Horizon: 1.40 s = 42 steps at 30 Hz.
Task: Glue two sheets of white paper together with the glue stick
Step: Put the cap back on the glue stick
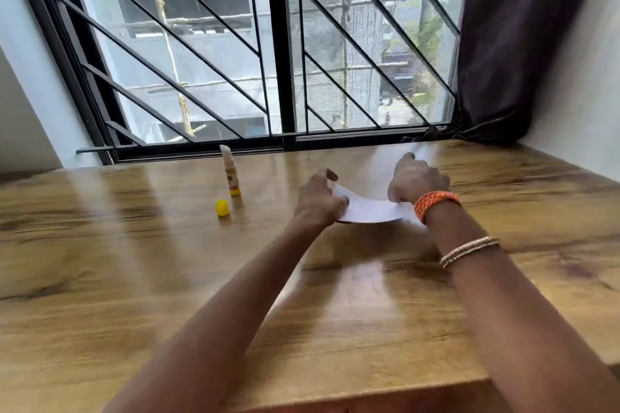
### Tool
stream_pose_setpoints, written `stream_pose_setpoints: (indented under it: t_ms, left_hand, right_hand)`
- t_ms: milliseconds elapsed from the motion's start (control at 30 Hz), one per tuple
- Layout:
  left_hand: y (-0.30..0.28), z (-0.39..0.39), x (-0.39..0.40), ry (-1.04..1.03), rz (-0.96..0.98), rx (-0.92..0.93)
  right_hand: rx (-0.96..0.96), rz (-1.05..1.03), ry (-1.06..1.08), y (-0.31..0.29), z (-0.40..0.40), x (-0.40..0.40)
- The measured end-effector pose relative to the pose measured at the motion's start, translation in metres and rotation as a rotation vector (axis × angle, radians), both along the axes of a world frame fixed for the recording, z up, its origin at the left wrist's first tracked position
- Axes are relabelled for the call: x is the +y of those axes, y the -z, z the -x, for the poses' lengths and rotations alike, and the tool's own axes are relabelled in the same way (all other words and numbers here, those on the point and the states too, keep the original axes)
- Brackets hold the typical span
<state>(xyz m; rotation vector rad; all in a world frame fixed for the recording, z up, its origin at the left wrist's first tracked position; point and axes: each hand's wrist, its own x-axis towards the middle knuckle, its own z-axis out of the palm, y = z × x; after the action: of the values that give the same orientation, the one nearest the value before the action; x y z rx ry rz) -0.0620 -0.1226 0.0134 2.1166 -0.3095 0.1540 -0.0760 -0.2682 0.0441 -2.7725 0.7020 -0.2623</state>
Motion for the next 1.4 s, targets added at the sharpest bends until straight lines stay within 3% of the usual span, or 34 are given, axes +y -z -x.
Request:
stream_pose_setpoints:
  t_ms: [100, 233, 333, 433, 533, 700, 800, 900, 1000, 1233, 1333, 1400]
  left_hand:
    - [0.004, 0.005, -0.024, 0.061, -0.084, 0.011]
    - [0.014, 0.005, -0.037, 0.071, -0.357, 0.053]
    - [0.011, 0.007, -0.025, 0.053, -0.421, 0.084]
    - [0.000, 0.010, 0.014, -0.072, -0.382, -0.079]
    - [-0.007, 0.005, 0.066, -0.263, -0.298, -0.135]
    - [-0.004, -0.018, 0.137, -0.599, -0.242, -0.242]
    - [0.001, -0.042, 0.155, -0.540, -0.128, -0.059]
    - [0.006, -0.064, 0.161, -0.423, -0.088, 0.038]
    - [0.004, -0.080, 0.157, -0.428, -0.156, 0.015]
    - [-0.002, -0.091, 0.139, -0.595, -0.110, -0.129]
    - [-0.010, -0.085, 0.134, -0.528, 0.074, -0.190]
    - [-0.018, -0.078, 0.128, -0.424, 0.262, -0.172]
  right_hand:
    - [0.092, 0.140, 0.100, 0.000, 0.004, -0.005]
    - [0.287, 0.282, 0.151, 0.000, 0.007, 0.000]
    - [0.172, 0.300, 0.134, 0.001, 0.004, 0.006]
    - [-0.117, 0.160, -0.101, 0.008, -0.007, 0.027]
    - [-0.267, -0.002, -0.411, 0.017, -0.019, 0.063]
    - [-0.470, -0.268, -0.549, 0.017, -0.043, 0.124]
    - [-0.502, -0.420, -0.534, 0.020, -0.053, 0.149]
    - [-0.491, -0.407, -0.540, 0.032, -0.061, 0.159]
    - [-0.548, -0.353, -0.524, 0.037, -0.062, 0.154]
    - [-0.609, -0.312, -0.496, 0.041, -0.063, 0.140]
    - [-0.575, -0.446, -0.500, 0.036, -0.062, 0.143]
    - [-0.508, -0.645, -0.482, 0.027, -0.056, 0.145]
